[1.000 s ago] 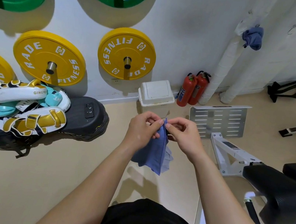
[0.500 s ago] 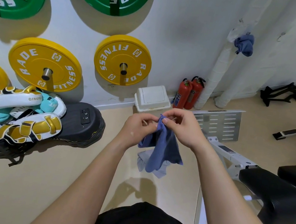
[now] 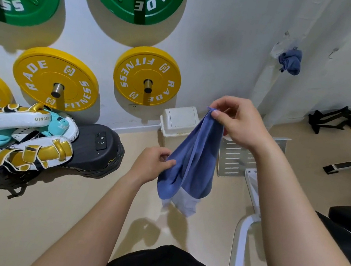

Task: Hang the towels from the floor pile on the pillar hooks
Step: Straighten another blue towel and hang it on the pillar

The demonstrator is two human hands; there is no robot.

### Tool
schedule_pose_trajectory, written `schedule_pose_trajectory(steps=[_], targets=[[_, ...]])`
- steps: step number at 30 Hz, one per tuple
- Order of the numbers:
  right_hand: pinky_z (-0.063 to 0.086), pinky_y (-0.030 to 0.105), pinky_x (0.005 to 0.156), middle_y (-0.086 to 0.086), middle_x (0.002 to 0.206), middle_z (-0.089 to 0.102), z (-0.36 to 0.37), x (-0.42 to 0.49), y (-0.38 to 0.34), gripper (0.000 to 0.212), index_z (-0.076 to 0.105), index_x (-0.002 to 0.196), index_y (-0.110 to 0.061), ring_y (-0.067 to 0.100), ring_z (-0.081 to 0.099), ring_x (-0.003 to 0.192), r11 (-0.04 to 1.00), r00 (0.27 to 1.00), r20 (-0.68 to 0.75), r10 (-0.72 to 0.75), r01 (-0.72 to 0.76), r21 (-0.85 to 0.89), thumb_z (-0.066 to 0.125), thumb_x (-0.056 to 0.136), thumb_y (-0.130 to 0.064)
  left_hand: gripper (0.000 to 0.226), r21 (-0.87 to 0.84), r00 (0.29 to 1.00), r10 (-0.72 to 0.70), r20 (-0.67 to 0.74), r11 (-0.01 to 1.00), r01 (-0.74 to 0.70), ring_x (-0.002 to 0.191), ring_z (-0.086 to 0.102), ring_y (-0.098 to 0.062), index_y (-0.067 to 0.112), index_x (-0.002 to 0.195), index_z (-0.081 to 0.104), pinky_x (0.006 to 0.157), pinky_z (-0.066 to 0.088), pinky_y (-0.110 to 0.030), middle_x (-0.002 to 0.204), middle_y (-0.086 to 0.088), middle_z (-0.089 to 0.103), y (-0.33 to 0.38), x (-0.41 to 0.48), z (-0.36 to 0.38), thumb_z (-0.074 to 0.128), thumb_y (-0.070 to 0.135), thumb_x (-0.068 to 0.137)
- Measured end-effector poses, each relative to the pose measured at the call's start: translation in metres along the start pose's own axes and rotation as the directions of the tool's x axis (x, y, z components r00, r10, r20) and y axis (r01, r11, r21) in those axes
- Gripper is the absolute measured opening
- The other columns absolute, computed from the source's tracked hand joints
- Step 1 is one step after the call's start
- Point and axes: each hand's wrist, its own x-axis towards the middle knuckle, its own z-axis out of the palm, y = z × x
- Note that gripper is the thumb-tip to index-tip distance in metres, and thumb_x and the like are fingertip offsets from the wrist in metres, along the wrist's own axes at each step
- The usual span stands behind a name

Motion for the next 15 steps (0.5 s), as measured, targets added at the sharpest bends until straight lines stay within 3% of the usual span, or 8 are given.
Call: schedule_pose_trajectory(steps=[2,3,5,7,11,15], targets=[[0.057,0.045,0.054,0.007,0.081,0.068,-0.007,0.004,-0.001,0.019,0.069,0.082,-0.033,0.024,0.059,0.065,1.000,0.999,-0.039,0.022,-0.022,0.003,0.064,0.093,-0.018,0.025,0.031,0.999,-0.042,-0.009,0.999,0.043,0.051,0.043,-0.004,0.026,0.065,0.062,0.053,0.035,-0.020,0.055,0.012,0.054,-0.013,-0.005,-0.004,0.068,0.016,0.087],[0.056,0.041,0.050,0.013,0.085,0.068,-0.010,0.006,-0.001,0.018,0.069,0.084,-0.030,0.024,0.060,0.065,0.999,0.998,-0.060,0.025,-0.026,-0.019,0.063,0.094,-0.017,0.028,0.045,0.998,-0.059,-0.020,0.997,0.060,0.052,0.047,-0.002,0.031,0.065,0.062,0.051,0.035,-0.017,0.057,0.013,0.058,-0.019,-0.008,-0.007,0.068,0.014,0.087],[0.048,0.017,0.047,0.010,0.087,0.068,-0.015,0.008,0.004,0.015,0.067,0.086,-0.026,0.017,0.060,0.067,0.992,0.996,-0.094,0.008,-0.020,-0.126,0.062,0.095,-0.015,0.025,0.064,0.995,-0.094,-0.035,0.993,0.096,0.053,0.051,0.001,0.033,0.072,0.067,0.049,0.035,-0.013,0.061,0.014,0.063,-0.031,-0.014,-0.014,0.067,0.013,0.087],[0.042,0.009,0.050,0.003,0.086,0.068,-0.016,0.009,0.012,0.013,0.066,0.087,-0.022,0.013,0.059,0.069,0.969,0.993,-0.114,0.023,-0.050,-0.243,0.062,0.095,-0.013,0.019,0.067,0.989,-0.133,-0.063,0.988,0.137,0.056,0.055,-0.001,0.029,0.082,0.073,0.054,0.041,-0.020,0.065,0.013,0.066,-0.043,-0.017,-0.021,0.066,0.013,0.088],[0.048,0.032,0.076,0.004,0.091,0.069,-0.013,0.011,0.041,0.007,0.066,0.092,-0.018,0.024,0.060,0.083,0.913,0.980,-0.166,0.107,-0.163,-0.374,0.061,0.094,-0.015,0.017,-0.071,0.968,-0.215,-0.131,0.976,0.208,0.062,0.068,-0.017,0.019,0.092,0.076,0.058,0.053,-0.029,0.080,0.001,0.073,-0.049,-0.021,-0.039,0.066,0.005,0.090],[0.050,0.039,0.081,0.005,0.092,0.067,-0.003,0.002,0.067,0.007,0.061,0.091,-0.019,0.030,0.060,0.089,0.893,0.948,-0.234,0.214,-0.287,-0.346,0.058,0.096,-0.015,0.012,-0.359,0.940,-0.305,-0.151,0.903,0.235,0.061,0.068,-0.024,0.007,0.092,0.072,0.059,0.054,-0.027,0.092,-0.018,0.071,-0.043,-0.019,-0.053,0.068,-0.003,0.089]])
